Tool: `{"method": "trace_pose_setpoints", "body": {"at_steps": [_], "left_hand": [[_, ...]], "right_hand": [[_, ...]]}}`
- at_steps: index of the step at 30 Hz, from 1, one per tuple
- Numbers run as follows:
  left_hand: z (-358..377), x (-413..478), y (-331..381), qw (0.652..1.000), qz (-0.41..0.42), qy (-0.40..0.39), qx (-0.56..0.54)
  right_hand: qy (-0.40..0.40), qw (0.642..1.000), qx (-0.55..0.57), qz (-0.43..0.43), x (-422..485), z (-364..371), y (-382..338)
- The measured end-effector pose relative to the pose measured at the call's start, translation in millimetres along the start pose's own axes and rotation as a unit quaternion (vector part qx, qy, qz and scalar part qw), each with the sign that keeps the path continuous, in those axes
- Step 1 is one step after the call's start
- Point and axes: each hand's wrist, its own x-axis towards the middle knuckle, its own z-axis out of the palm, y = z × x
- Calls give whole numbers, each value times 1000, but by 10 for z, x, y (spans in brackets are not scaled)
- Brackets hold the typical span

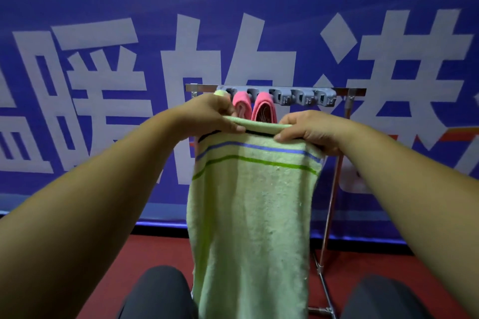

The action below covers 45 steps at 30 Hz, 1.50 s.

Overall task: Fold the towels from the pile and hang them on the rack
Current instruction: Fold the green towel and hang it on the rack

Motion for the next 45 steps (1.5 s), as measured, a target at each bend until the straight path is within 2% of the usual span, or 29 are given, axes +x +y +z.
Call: {"method": "trace_pose_setpoints", "body": {"at_steps": [1,2,4,6,9,15,18,21,24,26,29,32,34,39,45], "left_hand": [[-1,6,-23,998,-7,7,61],[-9,8,-48,996,-12,19,91],[-49,-18,-60,996,-5,53,70],[-94,-53,-60,995,7,84,51],[-166,-75,-76,994,-18,100,50],[-290,-55,-283,974,-49,105,194],[-320,-68,-401,977,-59,113,168],[-327,-80,-494,986,-72,128,82],[-327,-107,-562,988,-68,141,-8],[-357,-141,-582,987,-41,145,-56],[-383,-190,-499,982,20,131,-136],[-343,-176,-361,966,80,104,-221],[-267,-125,-267,968,99,74,-219],[7,0,-88,983,89,36,-159],[209,47,35,972,69,35,-223]], "right_hand": [[39,996,-82,1,5,-17,-19],[77,992,-101,-7,16,-43,-27],[113,993,6,-35,16,-90,-71],[110,991,62,-41,-15,-114,-109],[112,991,68,-21,-3,-177,-68],[240,969,-53,1,51,-323,122],[309,951,14,-13,69,-357,219],[276,945,171,-42,66,-336,246],[219,933,282,-54,63,-334,256],[149,923,346,-75,12,-359,255],[36,913,385,-132,-94,-349,240],[11,930,343,-131,-58,-184,154],[2,946,306,-110,25,-44,101],[-59,969,223,-92,145,220,-18],[-36,973,203,-106,187,378,-129]]}}
